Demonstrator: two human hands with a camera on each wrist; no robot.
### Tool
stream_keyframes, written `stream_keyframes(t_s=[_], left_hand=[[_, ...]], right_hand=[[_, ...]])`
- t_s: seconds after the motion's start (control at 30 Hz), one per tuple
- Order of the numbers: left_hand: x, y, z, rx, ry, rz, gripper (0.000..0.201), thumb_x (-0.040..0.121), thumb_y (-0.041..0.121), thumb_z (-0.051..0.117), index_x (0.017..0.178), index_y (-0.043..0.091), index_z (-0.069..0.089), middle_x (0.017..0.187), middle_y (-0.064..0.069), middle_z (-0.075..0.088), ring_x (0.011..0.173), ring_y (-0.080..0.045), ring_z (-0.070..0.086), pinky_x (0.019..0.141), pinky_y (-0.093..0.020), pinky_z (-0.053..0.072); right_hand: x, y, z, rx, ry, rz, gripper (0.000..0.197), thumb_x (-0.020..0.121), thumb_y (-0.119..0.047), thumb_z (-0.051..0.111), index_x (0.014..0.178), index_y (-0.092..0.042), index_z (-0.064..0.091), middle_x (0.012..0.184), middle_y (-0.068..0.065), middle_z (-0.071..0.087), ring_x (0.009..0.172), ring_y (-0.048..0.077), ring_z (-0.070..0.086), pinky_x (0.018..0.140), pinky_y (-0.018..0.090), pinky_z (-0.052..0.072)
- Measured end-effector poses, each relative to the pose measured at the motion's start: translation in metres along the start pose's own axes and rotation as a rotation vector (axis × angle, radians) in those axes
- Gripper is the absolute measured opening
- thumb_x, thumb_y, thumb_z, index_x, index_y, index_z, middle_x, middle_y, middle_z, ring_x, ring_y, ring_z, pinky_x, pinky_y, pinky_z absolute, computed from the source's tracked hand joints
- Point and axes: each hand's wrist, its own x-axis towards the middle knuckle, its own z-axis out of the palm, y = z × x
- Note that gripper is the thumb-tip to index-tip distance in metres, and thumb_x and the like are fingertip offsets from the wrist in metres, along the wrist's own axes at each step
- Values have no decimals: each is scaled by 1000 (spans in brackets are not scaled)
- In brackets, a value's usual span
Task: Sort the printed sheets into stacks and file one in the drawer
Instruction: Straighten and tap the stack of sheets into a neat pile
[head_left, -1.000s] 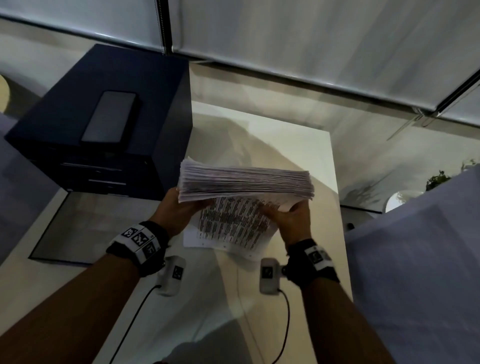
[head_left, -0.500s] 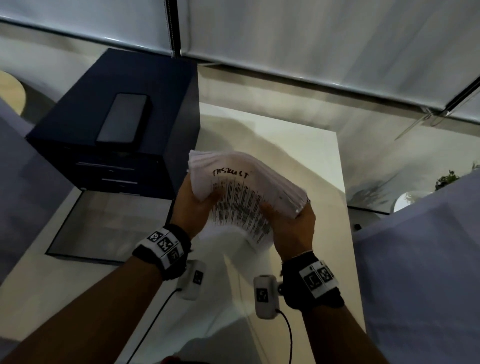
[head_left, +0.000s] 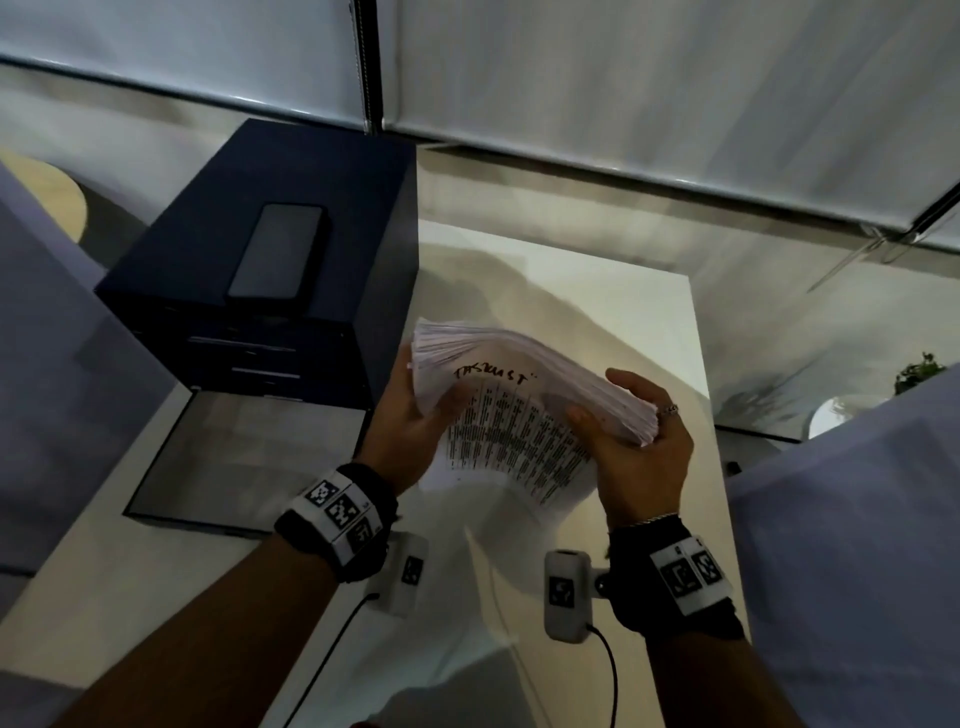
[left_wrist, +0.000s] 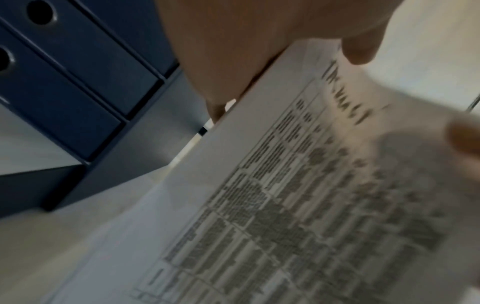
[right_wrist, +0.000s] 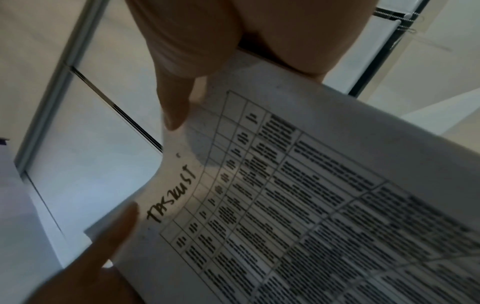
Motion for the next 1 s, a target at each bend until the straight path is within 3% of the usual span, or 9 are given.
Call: stream_keyframes(t_s=[0.17, 0.3, 0.43, 0.57, 0.7, 0.8, 0.87, 0.93, 1.0], left_hand=[[-4, 12, 1, -148, 1, 28, 84, 84, 55, 64, 152, 30, 21, 144, 3, 49, 131, -17, 51, 106, -42, 46], [-2, 14, -1, -117, -10, 50, 91, 84, 61, 60, 155, 29, 12, 153, -4, 39, 138, -23, 42, 111, -53, 38], [2, 19, 0, -156, -8, 61, 94, 84, 62, 59, 155, 21, 14, 151, -3, 41, 138, -20, 43, 112, -47, 39], [8, 14, -7, -171, -29, 39, 97, 78, 61, 67, 153, 35, 11, 158, 13, 29, 143, -8, 34, 113, -35, 37], [22, -12, -15, -59, -109, -24, 113, 73, 29, 82, 151, 42, 2, 154, 9, 33, 134, -1, 44, 99, -16, 46], [37, -34, -21, 36, -197, -159, 86, 71, 19, 84, 142, 20, 37, 135, -2, 56, 122, -15, 58, 91, -29, 56], [44, -42, -16, 143, -213, -209, 62, 77, 19, 80, 131, 12, 51, 121, 1, 65, 111, -7, 64, 91, -34, 57], [47, -41, -8, 140, -155, -195, 41, 84, 7, 72, 122, 7, 58, 108, 9, 67, 96, 8, 65, 86, -22, 57], [46, -36, -1, 104, -72, -157, 36, 86, 4, 69, 120, 7, 59, 103, 14, 66, 89, 13, 65, 75, -9, 53]], right_hand=[[-2, 3, -2, -23, -29, -10, 44, 67, 0, 83, 107, 0, 64, 93, -2, 69, 80, -5, 66, 71, 9, 51], [-7, 11, -4, -38, -38, -3, 33, 70, -2, 81, 99, -8, 68, 87, -12, 73, 81, 2, 68, 71, 14, 54], [-6, 14, -3, -44, -56, -8, 28, 72, 0, 80, 94, -12, 68, 84, -19, 72, 78, -1, 68, 68, 11, 52], [-4, 17, -3, -22, -54, 3, 25, 72, -2, 80, 93, -12, 69, 83, -17, 73, 77, -1, 68, 68, 12, 52], [2, 25, -5, 32, -36, 71, 29, 72, 0, 80, 97, -11, 71, 85, -17, 75, 82, 2, 71, 72, 14, 54], [1, 44, -9, -4, -75, 159, 33, 73, -1, 79, 96, -23, 70, 86, -19, 75, 85, 0, 70, 76, 19, 58], [1, 56, -7, -53, -102, 258, 26, 74, -5, 80, 92, -21, 71, 82, -16, 75, 81, 1, 71, 78, 30, 60], [3, 64, -4, -60, -81, 323, 19, 74, -7, 81, 90, -13, 73, 76, -14, 74, 74, 1, 71, 77, 35, 60], [8, 63, -2, -43, -28, 314, 19, 73, -6, 81, 88, -14, 74, 74, -14, 74, 72, 1, 70, 72, 30, 58]])
